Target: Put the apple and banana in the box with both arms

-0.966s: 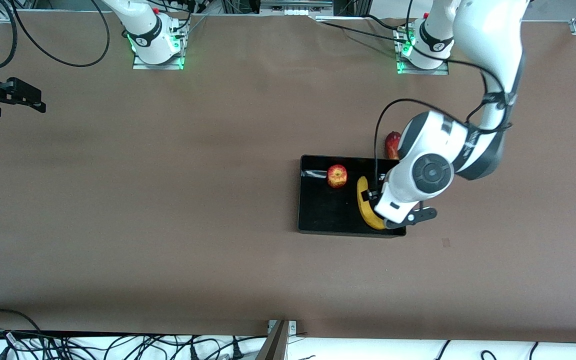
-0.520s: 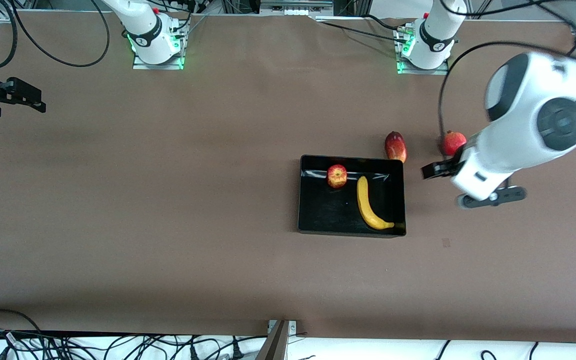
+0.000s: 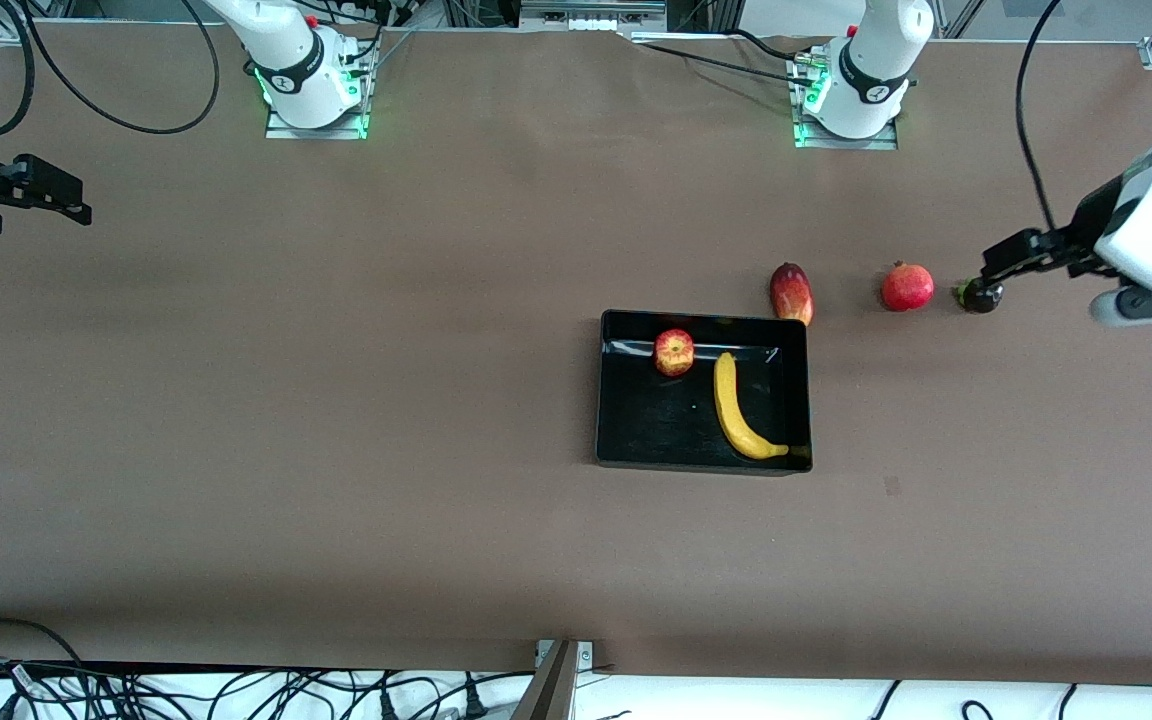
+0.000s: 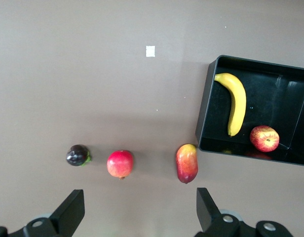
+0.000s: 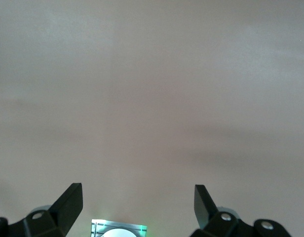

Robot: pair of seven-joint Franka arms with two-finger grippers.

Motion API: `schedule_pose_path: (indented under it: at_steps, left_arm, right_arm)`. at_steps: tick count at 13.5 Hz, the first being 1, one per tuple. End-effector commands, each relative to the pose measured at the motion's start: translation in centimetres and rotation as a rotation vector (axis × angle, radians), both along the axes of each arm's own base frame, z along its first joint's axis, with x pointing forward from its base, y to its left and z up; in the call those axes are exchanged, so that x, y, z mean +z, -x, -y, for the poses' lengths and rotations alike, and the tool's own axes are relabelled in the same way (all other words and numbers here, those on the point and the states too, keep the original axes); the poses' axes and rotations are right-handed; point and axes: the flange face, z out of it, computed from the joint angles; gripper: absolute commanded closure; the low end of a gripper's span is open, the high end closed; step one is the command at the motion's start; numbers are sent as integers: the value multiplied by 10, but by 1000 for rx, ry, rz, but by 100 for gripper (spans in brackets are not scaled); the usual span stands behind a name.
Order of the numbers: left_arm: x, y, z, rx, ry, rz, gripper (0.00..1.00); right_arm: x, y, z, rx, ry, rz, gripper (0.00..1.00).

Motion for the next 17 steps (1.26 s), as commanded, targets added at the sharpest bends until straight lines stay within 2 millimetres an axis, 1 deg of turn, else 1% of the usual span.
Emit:
schedule_pose_path:
  at_steps: [1, 3, 4, 6, 11, 14, 15, 17]
  left_arm:
    - [17, 23, -16, -8, -12, 24, 0]
    - [29, 31, -24, -91, -16, 44, 0]
    - [31, 32, -37, -94, -15, 48, 0]
    - [34, 33, -47, -96, -14, 55, 0]
    - [34, 32, -44, -101, -6, 64, 0]
    - [33, 32, -37, -113, -2, 61, 0]
    - [34, 32, -33, -121, -1, 64, 0]
    - [38, 32, -31, -121, -1, 72, 0]
  right_arm:
    - [6, 1, 0, -2, 12, -3, 0]
    - [6, 1, 0, -1, 15, -3, 0]
    - [6, 1, 0, -1, 15, -3, 0]
    - [6, 1, 1, 2, 14, -4, 0]
    - [6, 1, -1, -1, 13, -9, 0]
    - [6, 1, 0, 5, 10, -10, 0]
    - [6, 1, 0, 3, 9, -8, 0]
    - [6, 1, 0, -3, 10, -9, 0]
